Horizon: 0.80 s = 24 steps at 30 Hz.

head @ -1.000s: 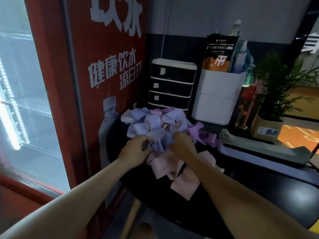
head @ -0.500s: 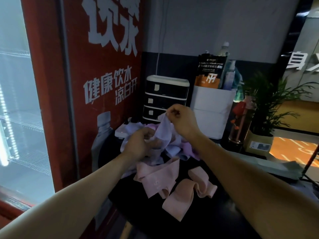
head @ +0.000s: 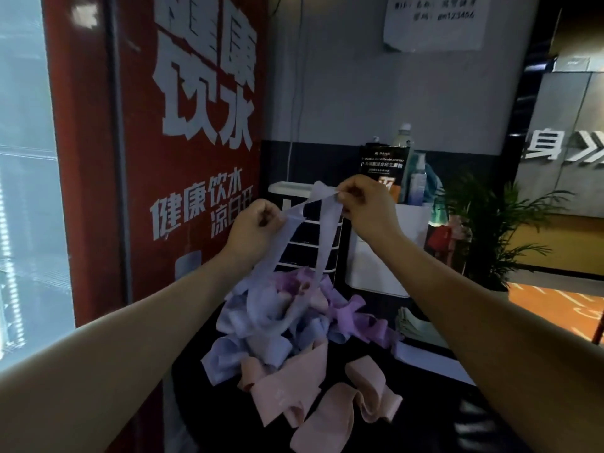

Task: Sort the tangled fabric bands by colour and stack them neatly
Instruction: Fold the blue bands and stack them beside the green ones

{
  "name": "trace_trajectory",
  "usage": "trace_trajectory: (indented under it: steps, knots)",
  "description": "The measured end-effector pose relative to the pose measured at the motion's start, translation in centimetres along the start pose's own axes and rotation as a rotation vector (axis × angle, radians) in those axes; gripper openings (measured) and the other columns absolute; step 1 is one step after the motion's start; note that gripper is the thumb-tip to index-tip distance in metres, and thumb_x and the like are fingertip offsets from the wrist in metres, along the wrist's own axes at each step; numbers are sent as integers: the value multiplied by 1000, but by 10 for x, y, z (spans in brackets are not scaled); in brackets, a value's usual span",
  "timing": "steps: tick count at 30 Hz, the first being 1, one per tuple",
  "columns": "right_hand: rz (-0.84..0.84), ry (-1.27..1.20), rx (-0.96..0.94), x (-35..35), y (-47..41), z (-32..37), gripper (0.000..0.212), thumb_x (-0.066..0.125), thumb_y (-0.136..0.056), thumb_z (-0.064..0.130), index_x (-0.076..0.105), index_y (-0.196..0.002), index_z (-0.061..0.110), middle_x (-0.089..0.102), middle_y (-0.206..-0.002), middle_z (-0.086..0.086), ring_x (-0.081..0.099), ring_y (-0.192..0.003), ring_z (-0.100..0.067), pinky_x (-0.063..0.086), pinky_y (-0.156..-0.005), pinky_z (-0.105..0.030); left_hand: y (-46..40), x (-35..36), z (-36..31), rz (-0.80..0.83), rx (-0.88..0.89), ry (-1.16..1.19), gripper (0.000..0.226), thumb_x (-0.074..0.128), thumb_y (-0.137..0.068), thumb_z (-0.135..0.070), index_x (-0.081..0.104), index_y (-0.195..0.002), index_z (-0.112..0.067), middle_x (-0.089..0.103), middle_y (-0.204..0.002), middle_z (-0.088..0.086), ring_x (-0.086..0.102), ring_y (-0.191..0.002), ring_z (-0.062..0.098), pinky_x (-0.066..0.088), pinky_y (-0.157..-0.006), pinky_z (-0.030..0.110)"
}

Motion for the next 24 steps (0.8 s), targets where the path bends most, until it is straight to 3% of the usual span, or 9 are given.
trace_trajectory:
  steps: [2, 5, 9, 15, 20, 22, 24]
  knots:
    - [14, -72, 22, -6, 0, 0, 17, 53, -90, 0, 59, -81, 14, 57, -75, 3, 55, -73, -14, 51, -71, -34, -5, -1, -8, -11, -1, 58, 20, 49, -94, -5, 50, -76, -15, 49, -74, -1, 43, -66, 6, 37, -56, 5]
    - [18, -110, 85, -16, 1, -11, 12, 52, -90, 0, 60, -86, 8, 59, -80, -3, 56, -81, -18, 51, -79, -39, -11, 3, -13, -16, -41, 109, 15, 51, -94, -9, 52, -81, -14, 52, -77, 0, 45, -68, 7, 39, -56, 7]
    - [78, -204, 200, -24, 13, -27, 23, 52, -92, 4, 60, -75, 17, 58, -80, -3, 52, -84, -20, 45, -76, -37, -11, 15, -16, -22, -93, 217, 18, 53, -93, -6, 54, -77, -16, 55, -78, -2, 50, -70, 6, 44, -60, 8]
    - [208, -397, 366, -28, 39, -43, 30, 44, -94, -1, 63, -76, 13, 60, -80, -5, 52, -77, -16, 44, -72, -28, 1, 40, -1, 83, -328, 438, 21, 47, -97, -16, 59, -80, -13, 57, -80, 4, 51, -72, 15, 46, -68, 27]
    - [267, -95, 307, -36, 50, -42, 17, 50, -95, 7, 66, -94, 8, 63, -89, 1, 55, -87, -12, 44, -73, -16, 10, 61, -9, 121, -379, 517, 19, 44, -98, -16, 60, -90, -10, 60, -83, 4, 56, -73, 11, 52, -55, 15]
    - [213, -46, 243, -41, 52, -33, 18, 53, -94, 20, 67, -100, 11, 63, -89, 5, 55, -82, -4, 42, -70, -9, 10, 68, -13, 144, -359, 486, 20, 44, -99, -17, 61, -91, -10, 60, -83, 4, 56, -74, 12, 51, -57, 16]
    - [191, -100, 196, -43, 53, -19, 18, 52, -94, 31, 67, -91, 20, 63, -83, 7, 55, -75, -1, 44, -71, -11, 10, 76, -18, 175, -330, 446, 21, 44, -99, -18, 61, -92, -10, 62, -85, 5, 57, -77, 13, 49, -64, 21]
Point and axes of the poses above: each hand's wrist, its own y-axis away from the middle knuckle, its own x-axis out of the palm, z = x × y, the point moved 9 cm from there along -y, towards the middle knuckle
